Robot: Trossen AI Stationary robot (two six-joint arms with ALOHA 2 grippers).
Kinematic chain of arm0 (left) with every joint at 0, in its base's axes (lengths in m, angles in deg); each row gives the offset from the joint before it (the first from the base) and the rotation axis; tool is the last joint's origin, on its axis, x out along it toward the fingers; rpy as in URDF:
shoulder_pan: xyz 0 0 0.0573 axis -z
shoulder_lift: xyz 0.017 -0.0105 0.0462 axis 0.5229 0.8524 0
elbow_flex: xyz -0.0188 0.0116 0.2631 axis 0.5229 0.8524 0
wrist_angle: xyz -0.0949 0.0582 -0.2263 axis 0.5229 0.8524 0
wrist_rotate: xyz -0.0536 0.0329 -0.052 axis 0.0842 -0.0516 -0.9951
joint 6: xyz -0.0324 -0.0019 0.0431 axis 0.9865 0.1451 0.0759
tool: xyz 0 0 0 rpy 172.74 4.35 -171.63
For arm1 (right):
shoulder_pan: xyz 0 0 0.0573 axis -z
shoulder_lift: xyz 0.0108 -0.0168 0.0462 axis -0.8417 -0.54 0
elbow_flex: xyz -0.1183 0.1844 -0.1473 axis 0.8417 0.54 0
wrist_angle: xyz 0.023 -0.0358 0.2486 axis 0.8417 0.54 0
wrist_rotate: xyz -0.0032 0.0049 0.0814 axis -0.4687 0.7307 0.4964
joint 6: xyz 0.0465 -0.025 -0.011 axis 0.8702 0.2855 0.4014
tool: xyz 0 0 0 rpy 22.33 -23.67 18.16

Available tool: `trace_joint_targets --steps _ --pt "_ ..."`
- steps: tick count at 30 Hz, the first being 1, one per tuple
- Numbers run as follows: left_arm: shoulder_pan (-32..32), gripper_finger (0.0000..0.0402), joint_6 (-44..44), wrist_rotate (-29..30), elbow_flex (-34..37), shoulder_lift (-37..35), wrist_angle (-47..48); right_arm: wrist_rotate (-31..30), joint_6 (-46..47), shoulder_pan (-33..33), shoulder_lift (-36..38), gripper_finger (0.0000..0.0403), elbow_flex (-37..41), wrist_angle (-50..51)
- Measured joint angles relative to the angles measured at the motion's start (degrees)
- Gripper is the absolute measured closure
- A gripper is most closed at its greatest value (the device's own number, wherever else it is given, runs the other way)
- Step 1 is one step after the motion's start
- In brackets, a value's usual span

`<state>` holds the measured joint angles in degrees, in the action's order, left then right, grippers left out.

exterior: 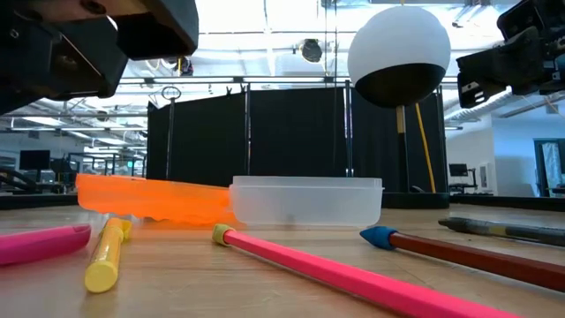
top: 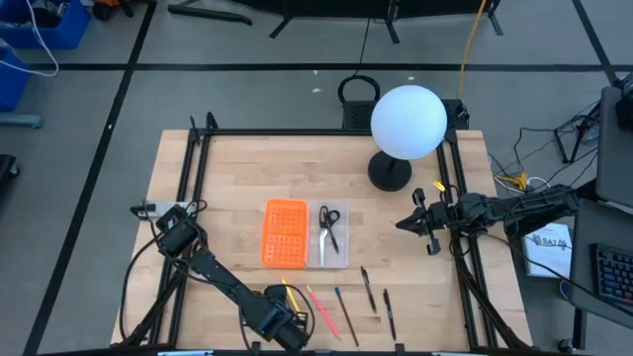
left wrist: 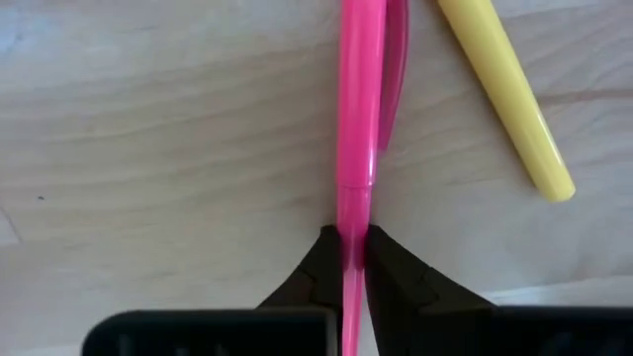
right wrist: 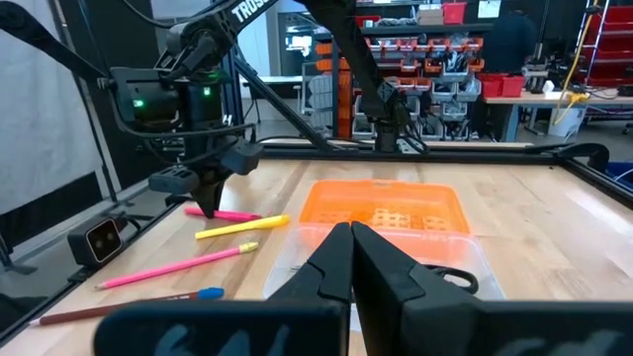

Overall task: Pick & place school supplies into a supply box
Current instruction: Put the pink pen into the orange supply box

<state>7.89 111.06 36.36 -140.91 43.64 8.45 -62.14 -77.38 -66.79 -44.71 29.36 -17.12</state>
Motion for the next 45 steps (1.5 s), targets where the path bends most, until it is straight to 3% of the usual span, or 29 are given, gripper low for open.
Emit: trace_joint_targets --steps 8,18,29,45 --pt "1.28 0.0377 1.68 5.55 -2.47 -2.36 3.4 0.0 -0.77 0.0 0.0 0.0403 0.0 0.02" --pt "-0.16 0.0377 -2.0 12.83 -14.61 -4.84 14.28 0.0 -1.05 0.0 -0.11 0.0403 0.0 0.0" --pt "-11.61 0.0377 -22.02 15.33 -17.92 -4.75 14.37 0.0 -0.89 0.0 -0.11 0.0403 0.0 0.02" --pt "-31.51 0.0378 -41.61 7.87 -17.04 -4.82 14.38 0.0 -1.27 0.0 -0.11 0.0403 0.0 0.87"
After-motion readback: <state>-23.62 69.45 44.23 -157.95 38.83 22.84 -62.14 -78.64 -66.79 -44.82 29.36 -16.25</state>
